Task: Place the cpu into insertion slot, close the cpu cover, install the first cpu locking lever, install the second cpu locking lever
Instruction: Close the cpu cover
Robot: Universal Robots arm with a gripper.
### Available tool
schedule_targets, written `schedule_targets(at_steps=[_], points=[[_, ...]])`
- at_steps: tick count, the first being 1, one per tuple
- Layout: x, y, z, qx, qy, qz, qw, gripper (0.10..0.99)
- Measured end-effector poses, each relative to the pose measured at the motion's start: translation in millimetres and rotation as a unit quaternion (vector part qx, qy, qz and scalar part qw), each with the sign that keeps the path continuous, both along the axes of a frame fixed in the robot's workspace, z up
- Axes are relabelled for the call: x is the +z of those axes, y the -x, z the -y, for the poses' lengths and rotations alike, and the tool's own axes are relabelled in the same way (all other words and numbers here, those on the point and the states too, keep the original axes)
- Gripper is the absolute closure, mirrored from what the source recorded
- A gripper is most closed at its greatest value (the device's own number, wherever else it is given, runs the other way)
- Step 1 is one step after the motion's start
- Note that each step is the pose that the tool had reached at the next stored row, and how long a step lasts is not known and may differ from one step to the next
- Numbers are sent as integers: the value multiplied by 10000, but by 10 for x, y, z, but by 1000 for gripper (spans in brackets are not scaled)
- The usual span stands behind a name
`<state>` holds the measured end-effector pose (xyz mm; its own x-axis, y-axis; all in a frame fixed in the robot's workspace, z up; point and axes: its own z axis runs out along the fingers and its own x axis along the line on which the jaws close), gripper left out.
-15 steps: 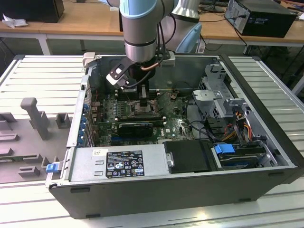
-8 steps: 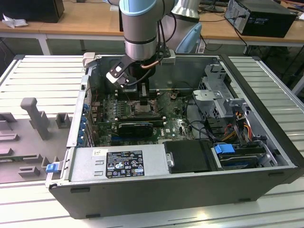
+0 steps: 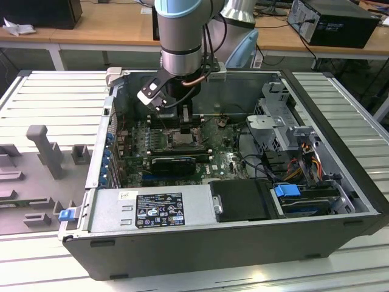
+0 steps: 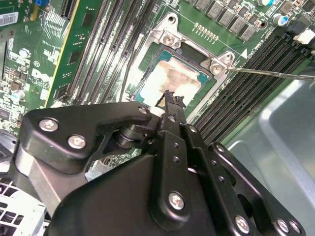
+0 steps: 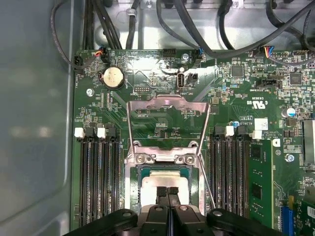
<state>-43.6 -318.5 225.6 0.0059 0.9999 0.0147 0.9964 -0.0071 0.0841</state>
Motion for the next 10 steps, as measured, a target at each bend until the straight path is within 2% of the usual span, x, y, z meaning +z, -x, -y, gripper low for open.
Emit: schedule_targets(at_steps=[7,10], points=[[102,0,0,0,-1,1,10000,980],[191,0,0,0,-1,1,10000,980]])
